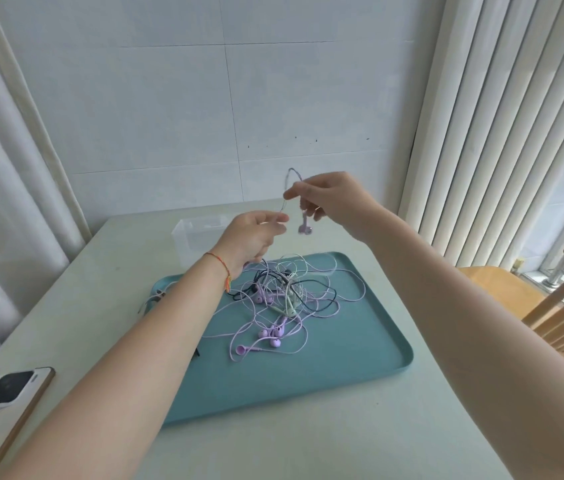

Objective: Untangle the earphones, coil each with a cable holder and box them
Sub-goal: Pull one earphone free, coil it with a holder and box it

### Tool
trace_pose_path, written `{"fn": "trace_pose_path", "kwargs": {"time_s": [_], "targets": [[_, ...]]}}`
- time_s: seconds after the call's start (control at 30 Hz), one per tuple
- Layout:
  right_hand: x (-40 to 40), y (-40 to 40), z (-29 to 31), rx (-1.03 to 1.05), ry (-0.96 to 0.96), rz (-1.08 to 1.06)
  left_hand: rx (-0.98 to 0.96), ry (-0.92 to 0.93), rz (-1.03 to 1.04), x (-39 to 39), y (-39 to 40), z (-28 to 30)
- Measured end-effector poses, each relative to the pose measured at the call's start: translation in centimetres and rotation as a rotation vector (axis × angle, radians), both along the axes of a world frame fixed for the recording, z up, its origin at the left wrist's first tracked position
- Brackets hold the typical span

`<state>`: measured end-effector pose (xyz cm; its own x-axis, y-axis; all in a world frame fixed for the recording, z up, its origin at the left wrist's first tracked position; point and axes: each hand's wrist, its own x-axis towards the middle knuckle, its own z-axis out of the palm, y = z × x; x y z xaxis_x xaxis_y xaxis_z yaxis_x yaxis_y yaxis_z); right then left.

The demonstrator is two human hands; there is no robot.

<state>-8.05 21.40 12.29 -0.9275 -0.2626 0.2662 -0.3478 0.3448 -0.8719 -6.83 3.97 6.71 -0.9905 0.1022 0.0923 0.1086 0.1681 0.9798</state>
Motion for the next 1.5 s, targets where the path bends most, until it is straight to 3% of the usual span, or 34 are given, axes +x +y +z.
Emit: {"fn": "trace_pose_path", "kwargs": {"time_s": [0.17,0.3,0.33,0.47,0.57,0.7,0.8,0.87,0.97,1.0,1.1,1.17,1.23,1.4,1.5], "targets": [[-0.4,0.0,-0.9,-0.056,-0.011,-0.083,0.009,-0.034,0.018,0.1,0.4,0.0],[-0.9,1.7,-1.9,-0.33,-0.221,-0.074,-0.002,-0.052,0.085,-0.2,-0.2,-0.7],[-1.1,2.4,-2.5,-0.28,-0.264,-0.113,-0.009,-0.063,0.096,-0.3,-0.4,-1.0],[-2.4,6.2,-6.1,0.245,-0.37,-0.377,-0.102,-0.119,0.127,-0.6,-0.8,-2.3],[-3.0,8.8,-8.8,0.582,-0.329,-0.488,-0.164,-0.195,0.103,-0.5,-0.9,-2.9],[-3.1,10.4,-10.8,0.602,-0.34,-0.642,-0.218,-0.224,0.075,-0.7,-0.9,-3.4],[-3.6,9.6,-11.3,0.666,-0.227,-0.563,-0.289,-0.165,0.036,-1.1,0.1,-3.5],[-3.3,7.8,-10.3,0.502,-0.107,-0.443,-0.311,-0.118,0.025,-1.5,1.3,-3.5],[-1.8,4.1,-8.2,0.136,-0.102,-0.149,-0.295,-0.074,0.047,-1.8,3.2,-3.5],[-1.2,3.2,-7.7,0.113,-0.112,-0.061,-0.276,-0.065,0.056,-1.9,3.7,-3.5],[-0.6,2.0,-7.3,0.431,-0.09,0.072,-0.218,-0.056,0.089,-1.8,3.8,-3.4],[-1.0,2.0,-7.4,0.531,-0.099,0.066,-0.208,-0.059,0.119,-1.5,3.1,-3.3],[-1.9,2.6,-7.9,0.508,-0.095,-0.053,-0.225,-0.07,0.139,-1.2,1.9,-3.2],[-3.6,5.5,-9.7,0.574,-0.101,-0.583,-0.178,-0.129,0.201,-0.3,-1.6,-3.0],[-3.3,3.5,-9.2,0.612,0.04,-0.52,-0.237,-0.098,0.172,0.1,-2.2,-2.9]]}}
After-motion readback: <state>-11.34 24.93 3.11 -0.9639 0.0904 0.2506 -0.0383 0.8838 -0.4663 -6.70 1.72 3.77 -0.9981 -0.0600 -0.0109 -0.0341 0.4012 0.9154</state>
